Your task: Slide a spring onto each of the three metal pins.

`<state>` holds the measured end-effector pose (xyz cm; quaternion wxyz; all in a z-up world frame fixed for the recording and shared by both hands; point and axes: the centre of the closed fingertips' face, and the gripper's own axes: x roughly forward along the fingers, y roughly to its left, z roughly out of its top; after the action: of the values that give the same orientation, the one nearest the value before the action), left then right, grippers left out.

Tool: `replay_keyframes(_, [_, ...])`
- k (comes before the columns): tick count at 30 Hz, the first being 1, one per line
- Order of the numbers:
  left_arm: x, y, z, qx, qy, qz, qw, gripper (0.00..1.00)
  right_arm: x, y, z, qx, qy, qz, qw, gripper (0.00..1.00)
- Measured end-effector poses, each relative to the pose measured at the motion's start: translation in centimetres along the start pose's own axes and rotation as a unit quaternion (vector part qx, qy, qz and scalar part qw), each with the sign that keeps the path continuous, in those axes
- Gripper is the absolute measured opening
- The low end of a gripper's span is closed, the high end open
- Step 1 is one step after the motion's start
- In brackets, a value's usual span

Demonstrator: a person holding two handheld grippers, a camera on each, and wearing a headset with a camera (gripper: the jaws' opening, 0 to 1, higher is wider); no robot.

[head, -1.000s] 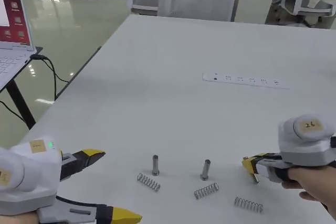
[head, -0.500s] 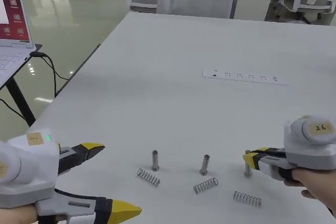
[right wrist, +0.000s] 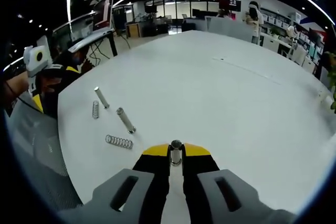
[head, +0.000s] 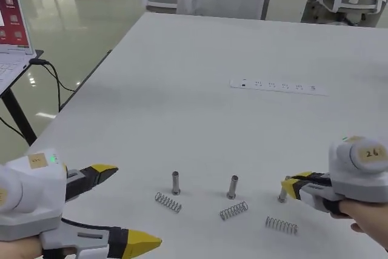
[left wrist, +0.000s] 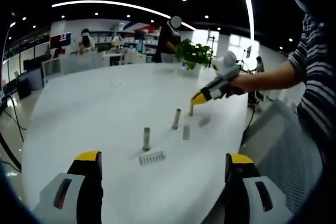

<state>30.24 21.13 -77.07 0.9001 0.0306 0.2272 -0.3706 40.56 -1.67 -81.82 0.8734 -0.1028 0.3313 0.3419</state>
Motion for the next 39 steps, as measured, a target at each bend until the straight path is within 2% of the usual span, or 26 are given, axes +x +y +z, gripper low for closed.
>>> replay_keyframes(10, [-0.1, -0.1, 0.1, 0.000, 0.000, 0.000, 1.0000, 0.95, -0.3, 0.1, -0.2, -0.020, 0.002, -0.005, 0.9998, 0.05])
replay_keyframes(18, [-0.2, -0.1, 0.3, 0.002, -0.001, 0.000, 1.0000, 0.95, -0.3, 0.1, -0.2, -0.021, 0.008, -0.002, 0.9997, 0.06])
replay_keyframes(31, [-0.3, -0.1, 0.4, 0.004, 0.001, -0.002, 1.0000, 0.95, -1.1, 0.1, 0.8, -0.028, -0.008, 0.004, 0.9996, 0.11])
replay_keyframes(39, [-0.3, -0.2, 0.7, 0.006, -0.001, -0.005, 1.0000, 0.96, -1.9, 0.5, 1.1, -0.051, -0.026, 0.012, 0.9983, 0.12])
